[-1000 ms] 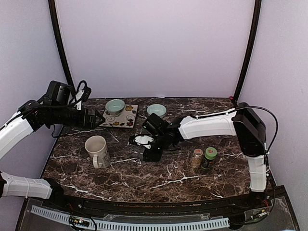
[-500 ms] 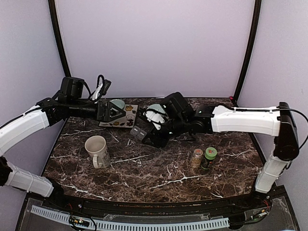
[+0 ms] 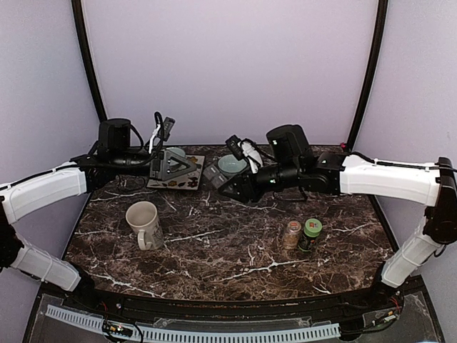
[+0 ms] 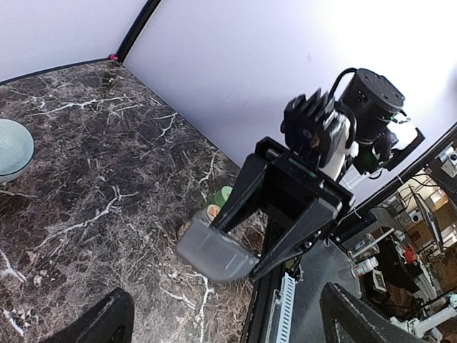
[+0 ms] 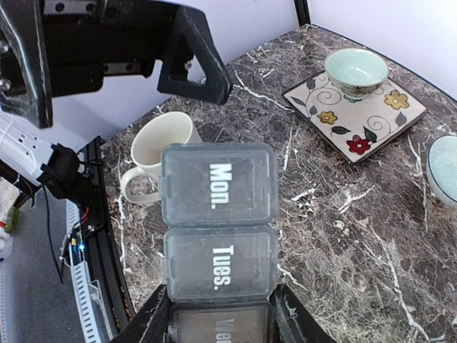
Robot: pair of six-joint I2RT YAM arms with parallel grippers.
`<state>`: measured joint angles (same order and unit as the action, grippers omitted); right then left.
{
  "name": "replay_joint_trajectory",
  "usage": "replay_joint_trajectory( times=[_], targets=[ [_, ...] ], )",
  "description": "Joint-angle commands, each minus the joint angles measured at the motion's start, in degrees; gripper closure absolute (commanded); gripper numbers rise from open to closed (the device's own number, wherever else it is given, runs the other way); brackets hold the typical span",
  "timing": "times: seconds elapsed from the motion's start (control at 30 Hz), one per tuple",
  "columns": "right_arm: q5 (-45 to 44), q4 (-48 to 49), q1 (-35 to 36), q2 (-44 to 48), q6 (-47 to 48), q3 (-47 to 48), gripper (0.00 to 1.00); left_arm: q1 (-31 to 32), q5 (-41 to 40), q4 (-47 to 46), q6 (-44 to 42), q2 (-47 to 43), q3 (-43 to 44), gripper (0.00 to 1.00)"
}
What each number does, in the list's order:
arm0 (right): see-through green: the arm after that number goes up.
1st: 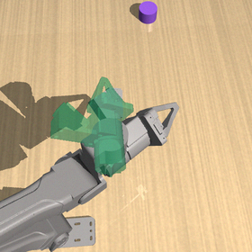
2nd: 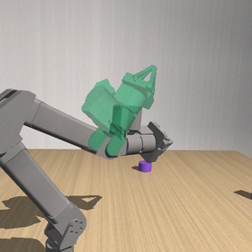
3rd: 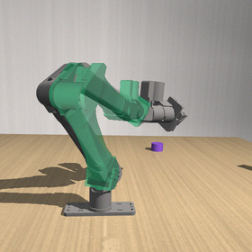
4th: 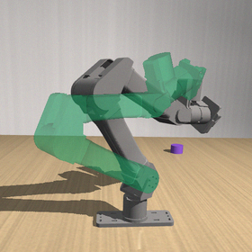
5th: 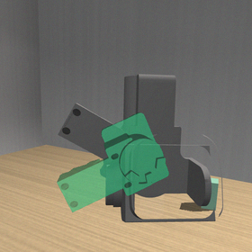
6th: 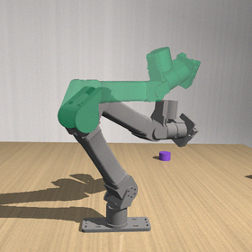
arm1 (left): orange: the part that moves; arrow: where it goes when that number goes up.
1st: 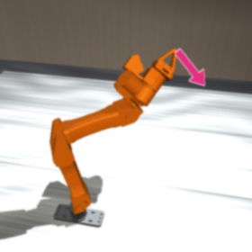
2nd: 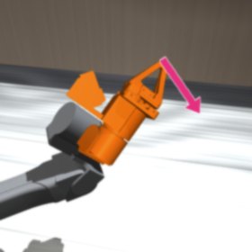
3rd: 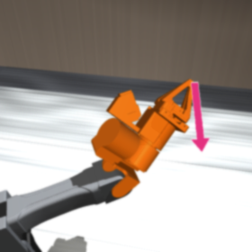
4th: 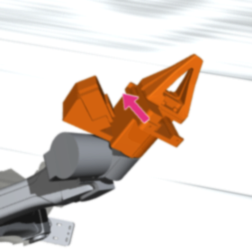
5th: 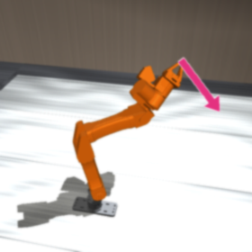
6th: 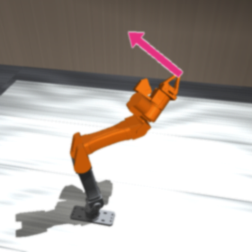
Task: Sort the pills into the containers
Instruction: Pass from the right arm to the left
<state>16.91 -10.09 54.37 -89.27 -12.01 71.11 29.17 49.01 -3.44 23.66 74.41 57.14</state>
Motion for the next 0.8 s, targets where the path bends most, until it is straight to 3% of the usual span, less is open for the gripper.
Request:
replay_joint_trajectory(
  times=[0.0,0.27,0.77],
  targets=[
    [5.1,7.9,-1.6,2.0,-5.2,-1.0,0.55,0.6,5.3,-9.6,4.0,0.4,-2.1,0.07],
    [9.9,12.7,-2.4,1.6,-9.7,-2.5,0.55,1.4,7.7,-20.3,9.5,2.1,-4.7,0.06],
    [14.3,18.5,-2.4,0.5,-14.7,-3.9,0.55,5.7,3.6,-21.8,7.8,5.0,-3.4,0.04]
  ],
)
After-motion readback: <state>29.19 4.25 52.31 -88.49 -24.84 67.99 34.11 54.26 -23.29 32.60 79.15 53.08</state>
